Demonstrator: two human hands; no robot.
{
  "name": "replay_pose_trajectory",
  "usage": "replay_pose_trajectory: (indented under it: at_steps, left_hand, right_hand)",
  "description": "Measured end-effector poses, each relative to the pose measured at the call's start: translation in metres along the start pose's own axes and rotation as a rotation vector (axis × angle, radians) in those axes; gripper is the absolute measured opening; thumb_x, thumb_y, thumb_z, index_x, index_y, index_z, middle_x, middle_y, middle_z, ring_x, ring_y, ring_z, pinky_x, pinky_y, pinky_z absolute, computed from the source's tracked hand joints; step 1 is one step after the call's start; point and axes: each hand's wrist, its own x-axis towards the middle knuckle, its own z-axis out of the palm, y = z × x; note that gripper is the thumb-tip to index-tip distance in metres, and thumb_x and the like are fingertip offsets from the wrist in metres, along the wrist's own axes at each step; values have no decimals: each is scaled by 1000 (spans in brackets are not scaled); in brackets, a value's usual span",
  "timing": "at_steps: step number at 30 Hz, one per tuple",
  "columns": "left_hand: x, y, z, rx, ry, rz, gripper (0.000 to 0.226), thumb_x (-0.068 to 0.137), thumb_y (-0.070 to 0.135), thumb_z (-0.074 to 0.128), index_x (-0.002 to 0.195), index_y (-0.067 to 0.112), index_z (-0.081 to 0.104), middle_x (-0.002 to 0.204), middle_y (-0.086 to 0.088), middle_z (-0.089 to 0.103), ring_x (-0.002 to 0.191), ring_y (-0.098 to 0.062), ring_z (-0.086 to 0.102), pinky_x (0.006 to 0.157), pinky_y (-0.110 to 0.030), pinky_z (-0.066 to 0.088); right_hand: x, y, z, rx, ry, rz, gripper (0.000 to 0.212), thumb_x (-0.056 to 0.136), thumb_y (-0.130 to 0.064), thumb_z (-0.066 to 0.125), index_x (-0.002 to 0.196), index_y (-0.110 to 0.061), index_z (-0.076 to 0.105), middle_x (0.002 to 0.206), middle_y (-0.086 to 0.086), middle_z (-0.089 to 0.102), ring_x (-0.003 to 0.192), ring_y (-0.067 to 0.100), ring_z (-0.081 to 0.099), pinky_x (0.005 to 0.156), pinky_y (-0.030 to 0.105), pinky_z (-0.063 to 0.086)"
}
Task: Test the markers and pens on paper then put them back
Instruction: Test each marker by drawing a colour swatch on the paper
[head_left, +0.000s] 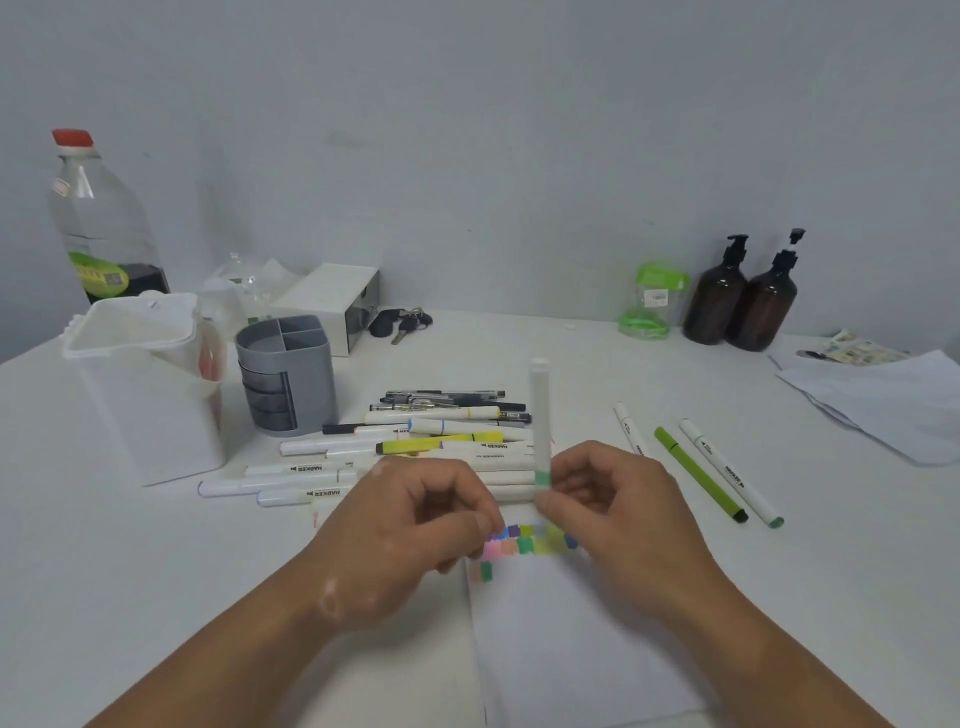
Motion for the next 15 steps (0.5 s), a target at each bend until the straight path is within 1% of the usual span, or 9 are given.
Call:
replay_pose_trajectory:
  at_steps: [2,3,5,7,8,9,11,13,15]
  left_hand:
    - [1,-2,5,144,71,-8,3,75,23,72,78,23,71,61,11,63,55,-5,53,56,-17,42]
    - [1,-3,6,188,105,-12,7,78,21,74,79,25,69,62,11,63,56,-4,53,57,-17,42]
    - [1,-3,6,145,118,-25,16,80,19,78,86,28,66,74,8,70,59,-6,59,58,-17,44]
    - [1,-1,5,17,65,-28,20,79,20,76,95,29,66,87,2,75,62,-11,63,58,-17,47]
    - [1,-1,6,-25,35,-23,22,80,20,75,98,27,66,89,-1,76,62,-12,64,57,-17,48]
    - [1,0,7,-41,18,-17,21,81,19,75,99,26,67,87,-5,76,61,-12,64,57,-17,48]
    - [1,0,8,-32,32,-7,14,81,20,75,94,22,70,82,-9,76,60,-12,63,57,-18,49]
    - [2,0,6,-15,68,-20,8,80,22,72,88,18,72,78,-10,75,57,-12,61,57,-21,49]
    - [3,1,4,14,86,-42,10,82,23,67,86,15,70,76,-9,76,55,-15,58,57,-24,48]
  right_hand:
    - [-5,-6,4,311,-106,82,13,74,-8,78,83,-17,75,73,-3,76,63,8,69,60,16,52]
    - [-7,-8,6,420,-137,102,14,71,-9,75,84,-13,76,75,3,77,66,13,71,62,19,54]
    - [-9,-11,9,557,-183,108,15,69,-11,75,84,-12,75,80,11,76,70,19,70,64,24,55]
    - [-9,-11,12,566,-224,76,18,65,-19,80,82,-17,76,79,10,74,68,16,66,62,25,52]
    - [-9,-11,12,542,-241,63,22,63,-25,81,83,-18,77,78,9,73,66,14,63,61,25,51]
    - [-10,-10,13,521,-251,57,26,62,-30,81,84,-18,77,78,9,72,66,14,62,61,25,50]
    - [-9,-7,12,513,-252,47,29,62,-34,82,87,-19,78,75,8,70,64,15,59,60,26,49]
    - [-6,-6,7,546,-226,52,30,63,-35,83,89,-22,77,70,5,65,61,18,57,58,27,48]
    - [-4,-5,3,576,-201,53,29,64,-33,82,90,-21,77,66,4,62,59,20,55,56,28,48]
